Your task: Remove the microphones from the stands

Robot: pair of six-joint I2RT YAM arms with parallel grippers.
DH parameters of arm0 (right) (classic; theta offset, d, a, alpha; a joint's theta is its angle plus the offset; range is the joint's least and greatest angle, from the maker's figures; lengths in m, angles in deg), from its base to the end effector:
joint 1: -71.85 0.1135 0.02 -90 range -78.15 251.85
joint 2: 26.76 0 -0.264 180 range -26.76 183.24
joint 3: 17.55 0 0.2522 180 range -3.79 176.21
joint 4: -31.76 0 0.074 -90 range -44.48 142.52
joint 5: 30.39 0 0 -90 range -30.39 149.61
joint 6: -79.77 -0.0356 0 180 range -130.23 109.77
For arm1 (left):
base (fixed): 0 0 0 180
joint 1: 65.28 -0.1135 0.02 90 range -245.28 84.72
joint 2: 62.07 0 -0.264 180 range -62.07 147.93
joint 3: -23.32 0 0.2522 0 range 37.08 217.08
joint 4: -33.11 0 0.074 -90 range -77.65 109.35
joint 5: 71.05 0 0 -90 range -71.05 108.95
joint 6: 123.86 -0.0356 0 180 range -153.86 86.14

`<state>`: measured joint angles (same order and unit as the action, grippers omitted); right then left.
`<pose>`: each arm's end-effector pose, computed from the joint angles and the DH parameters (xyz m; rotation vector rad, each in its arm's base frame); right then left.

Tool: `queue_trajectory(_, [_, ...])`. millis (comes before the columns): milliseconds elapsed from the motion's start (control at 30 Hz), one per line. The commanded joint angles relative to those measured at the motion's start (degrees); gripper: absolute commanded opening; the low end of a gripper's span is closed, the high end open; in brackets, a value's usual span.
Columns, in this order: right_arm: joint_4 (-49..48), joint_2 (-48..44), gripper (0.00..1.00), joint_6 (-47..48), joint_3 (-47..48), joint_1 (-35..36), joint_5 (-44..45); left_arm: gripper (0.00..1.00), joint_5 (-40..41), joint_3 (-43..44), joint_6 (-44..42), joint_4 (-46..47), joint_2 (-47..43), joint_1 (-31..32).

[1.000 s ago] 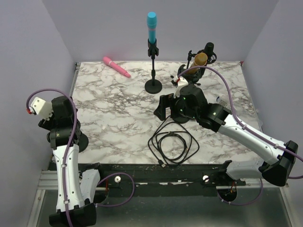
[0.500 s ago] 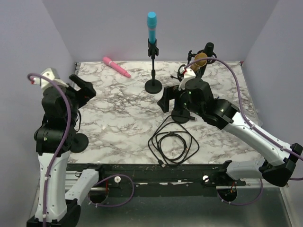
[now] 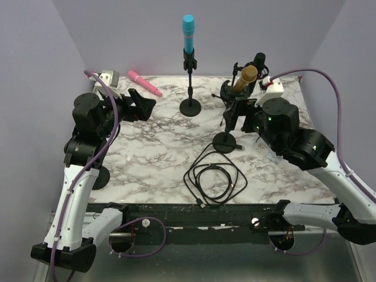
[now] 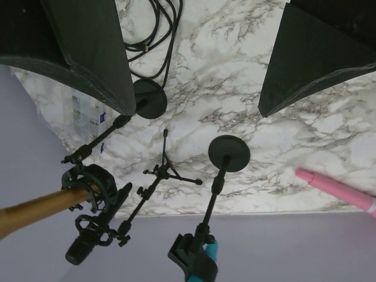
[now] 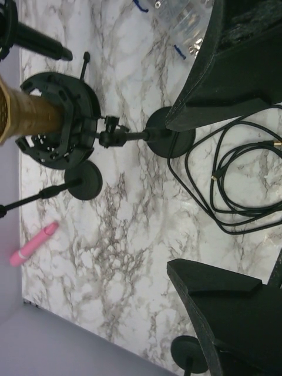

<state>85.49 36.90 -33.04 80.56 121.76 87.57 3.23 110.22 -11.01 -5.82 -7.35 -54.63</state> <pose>0.1482 0.1502 0.4579 -0.1162 1.8835 0.4092 0.1835 -0.0443 0.4506 0.0270 1.7288 -0.6664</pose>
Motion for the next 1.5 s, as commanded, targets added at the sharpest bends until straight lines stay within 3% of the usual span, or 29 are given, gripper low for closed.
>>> queue_trajectory(0, [6.90, -1.95, 1.00, -2.81, 0.86, 0.28, 10.57, 0.90, -12.02, -6.63, -4.52, 8.72, -1.38, 0.26])
queue_trajectory(100, [8.88, -3.93, 1.00, -5.20, -0.41, 0.33, 14.48, 0.91, -17.02, -8.13, -3.91, 9.64, -1.23, 0.53])
queue_trajectory(333, [9.45, -7.06, 1.00, -6.28, 0.01, 0.32, 21.88, 0.92, -18.70, -10.68, -3.78, 13.06, -2.55, 1.78])
queue_trajectory(633, [2.54, -3.70, 1.00, 1.46, 2.49, 0.28, 28.02, 0.92, -14.91, -11.19, -7.37, 11.92, -3.07, 4.72])
queue_trajectory(800, [-6.75, -2.10, 1.00, 4.49, 2.10, 0.27, 22.61, 0.92, -11.09, -10.57, -10.43, 9.68, -2.78, 7.14])
queue_trajectory(1067, [-18.50, 3.91, 1.00, 11.01, 1.39, -0.25, 24.03, 0.92, -13.33, -11.26, -9.67, 11.09, -2.67, 7.77])
queue_trajectory(1300, [-23.58, 8.94, 1.00, 9.30, 1.20, -9.64, 14.11, 0.92, -13.23, -11.48, -9.93, 11.25, -2.77, 8.16])
queue_trajectory(1400, [-24.95, 11.34, 0.95, 9.40, 0.94, -11.35, 12.90, 0.92, -13.85, -11.52, -9.93, 11.53, -2.73, 8.15])
queue_trajectory(1467, [-28.84, 11.46, 0.85, 10.24, -1.27, -11.72, 11.35, 0.92, -14.71, -11.62, -9.77, 11.96, -2.52, 8.15])
